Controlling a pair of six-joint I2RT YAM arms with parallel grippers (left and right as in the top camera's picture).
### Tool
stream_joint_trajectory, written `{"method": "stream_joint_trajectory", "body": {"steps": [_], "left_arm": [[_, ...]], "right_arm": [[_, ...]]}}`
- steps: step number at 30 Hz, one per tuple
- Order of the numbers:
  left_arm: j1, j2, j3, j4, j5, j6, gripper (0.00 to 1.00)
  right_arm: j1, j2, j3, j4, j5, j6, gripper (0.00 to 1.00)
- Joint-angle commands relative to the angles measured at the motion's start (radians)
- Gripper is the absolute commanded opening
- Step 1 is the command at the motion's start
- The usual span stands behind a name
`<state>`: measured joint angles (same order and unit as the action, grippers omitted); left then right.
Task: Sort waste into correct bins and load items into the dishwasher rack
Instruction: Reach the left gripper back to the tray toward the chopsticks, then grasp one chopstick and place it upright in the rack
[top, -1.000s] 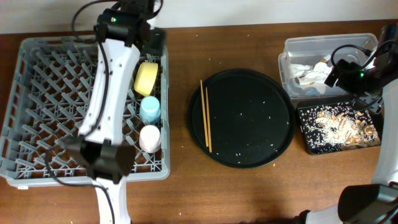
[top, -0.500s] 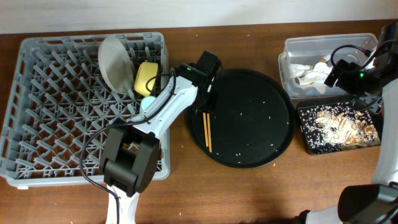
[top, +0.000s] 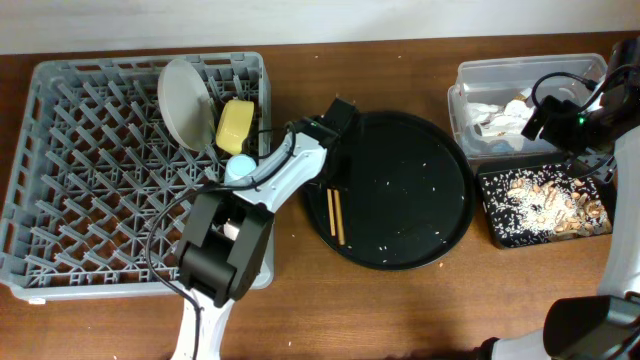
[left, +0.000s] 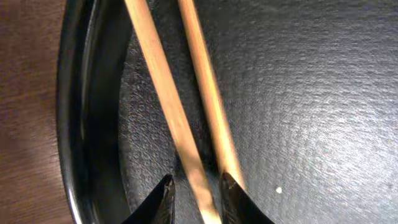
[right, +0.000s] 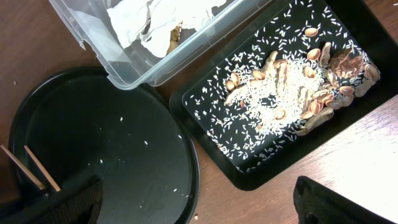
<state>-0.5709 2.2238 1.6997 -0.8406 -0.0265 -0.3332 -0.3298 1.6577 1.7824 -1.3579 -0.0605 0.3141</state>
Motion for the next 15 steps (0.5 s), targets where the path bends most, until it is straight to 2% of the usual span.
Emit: {"method": "stream_joint_trajectory", "body": {"steps": [1,3,6,8,11,15], "left_arm": [[0.004,0.024,-0.006,0.003,0.004,0.013,0.19],[0.003,0.029,-0.006,0.003,0.005,0.012,0.17],[0.003,0.033,0.011,-0.004,0.012,0.013,0.0],[0.003,0.033,0.06,-0.05,0.011,0.013,0.0],[0.018,0.033,0.299,-0.276,-0.027,0.066,0.0],[0.096,0.033,0.763,-0.691,-0.156,0.077,0.0]], "right_arm": [[-0.005,-0.017,0.001,0.0,0.016,0.005,0.98],[-0.005,-0.017,0.001,0.0,0.016,0.005,0.98],[-0.005,-0.017,0.001,0.0,0.016,0.005,0.98],[-0.005,-0.017,0.001,0.0,0.016,0.006,0.98],[-0.005,-0.017,0.001,0.0,0.016,0.005,0.98],[-0.005,-0.017,0.001,0.0,0.016,0.005,0.98]]}}
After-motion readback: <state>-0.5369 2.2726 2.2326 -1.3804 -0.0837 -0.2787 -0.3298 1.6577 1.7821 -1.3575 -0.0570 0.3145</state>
